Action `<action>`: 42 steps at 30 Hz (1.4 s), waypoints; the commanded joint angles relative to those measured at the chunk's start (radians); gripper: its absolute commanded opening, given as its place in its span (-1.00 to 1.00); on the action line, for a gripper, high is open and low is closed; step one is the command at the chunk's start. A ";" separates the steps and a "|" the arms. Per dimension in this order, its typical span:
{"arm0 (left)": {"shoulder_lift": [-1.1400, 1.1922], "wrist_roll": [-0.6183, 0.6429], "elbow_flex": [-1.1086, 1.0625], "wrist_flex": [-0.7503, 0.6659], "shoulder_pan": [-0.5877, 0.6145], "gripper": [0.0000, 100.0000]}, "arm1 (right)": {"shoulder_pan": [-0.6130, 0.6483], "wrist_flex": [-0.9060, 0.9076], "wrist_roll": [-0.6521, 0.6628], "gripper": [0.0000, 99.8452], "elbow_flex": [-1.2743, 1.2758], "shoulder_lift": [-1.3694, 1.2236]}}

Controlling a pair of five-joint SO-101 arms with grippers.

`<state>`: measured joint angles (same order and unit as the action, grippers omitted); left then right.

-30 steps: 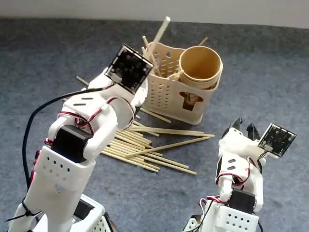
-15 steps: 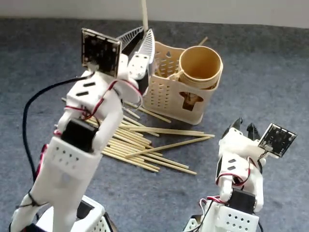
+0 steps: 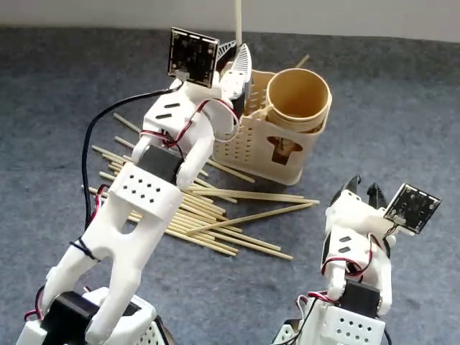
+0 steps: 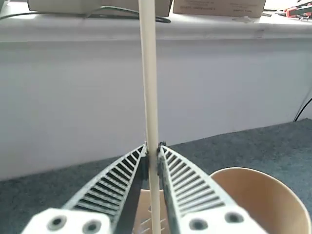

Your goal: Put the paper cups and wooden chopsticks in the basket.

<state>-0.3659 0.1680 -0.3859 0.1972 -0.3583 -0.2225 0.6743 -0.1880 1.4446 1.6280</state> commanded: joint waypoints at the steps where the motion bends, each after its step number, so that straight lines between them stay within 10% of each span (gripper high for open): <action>1: 0.007 0.002 0.008 -0.023 0.031 -0.99 | -0.002 -0.025 -0.008 -0.75 -0.005 0.018; 27: -0.045 0.002 0.194 0.483 0.033 -0.69 | -0.002 -0.027 -0.008 -0.74 -0.005 0.018; 42: -0.252 -0.311 0.193 1.053 0.027 -0.83 | -0.002 -0.027 -0.008 -0.74 -0.005 0.018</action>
<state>-0.5762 -0.0683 -0.2355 1.1208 -0.3383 -0.2225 0.6743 -0.1880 1.4446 1.6280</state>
